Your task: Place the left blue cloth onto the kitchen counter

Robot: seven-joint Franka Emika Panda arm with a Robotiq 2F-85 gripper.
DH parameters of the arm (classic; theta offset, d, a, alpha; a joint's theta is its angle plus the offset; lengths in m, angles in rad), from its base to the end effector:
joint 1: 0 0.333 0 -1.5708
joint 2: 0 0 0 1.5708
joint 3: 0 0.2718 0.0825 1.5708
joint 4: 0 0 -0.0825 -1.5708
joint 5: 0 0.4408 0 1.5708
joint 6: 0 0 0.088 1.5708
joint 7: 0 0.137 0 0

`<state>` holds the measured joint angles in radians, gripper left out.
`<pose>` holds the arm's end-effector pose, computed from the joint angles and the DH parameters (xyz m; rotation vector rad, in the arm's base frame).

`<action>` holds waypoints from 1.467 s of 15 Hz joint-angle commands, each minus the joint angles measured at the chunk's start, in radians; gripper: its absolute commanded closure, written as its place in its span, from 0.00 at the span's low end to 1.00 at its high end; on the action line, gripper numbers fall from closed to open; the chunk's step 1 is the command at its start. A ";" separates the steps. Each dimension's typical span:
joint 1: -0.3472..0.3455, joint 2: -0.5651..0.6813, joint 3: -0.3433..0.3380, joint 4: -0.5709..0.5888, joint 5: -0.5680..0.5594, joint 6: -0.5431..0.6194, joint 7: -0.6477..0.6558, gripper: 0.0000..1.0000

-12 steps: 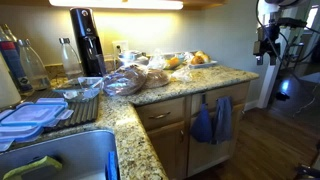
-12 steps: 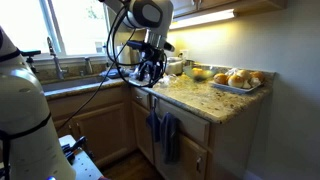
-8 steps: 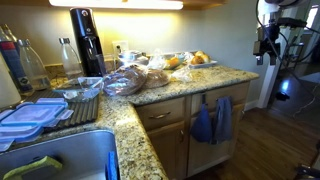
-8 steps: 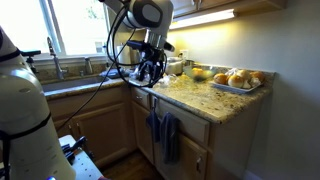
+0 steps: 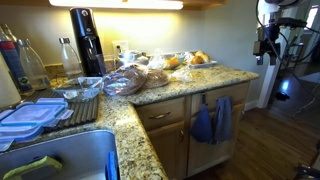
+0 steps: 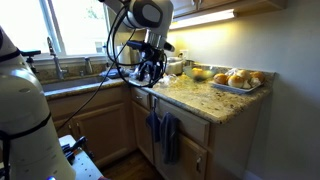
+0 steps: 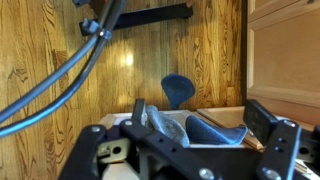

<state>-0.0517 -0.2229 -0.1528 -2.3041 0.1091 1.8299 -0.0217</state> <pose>0.4893 -0.0868 0.3181 -2.9414 0.3193 0.3542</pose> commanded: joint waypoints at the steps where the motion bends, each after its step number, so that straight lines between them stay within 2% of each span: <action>1: -0.017 0.001 0.016 0.001 0.003 -0.002 -0.003 0.00; 3: -0.015 0.004 0.021 0.002 -0.002 0.008 0.004 0.00; 5: -0.007 0.016 0.048 -0.003 -0.023 0.066 0.052 0.00; 10: 0.013 0.084 0.136 -0.019 -0.070 0.298 0.188 0.00; 15: 0.028 0.174 0.180 -0.018 -0.134 0.480 0.304 0.00; 16: 0.029 0.190 0.180 -0.007 -0.152 0.479 0.307 0.00; 17: 0.030 0.179 0.174 -0.005 -0.116 0.448 0.265 0.00; 22: 0.033 0.202 0.175 0.002 -0.132 0.464 0.277 0.00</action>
<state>-0.0292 -0.0206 0.0326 -2.3041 -0.0233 2.2961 0.2559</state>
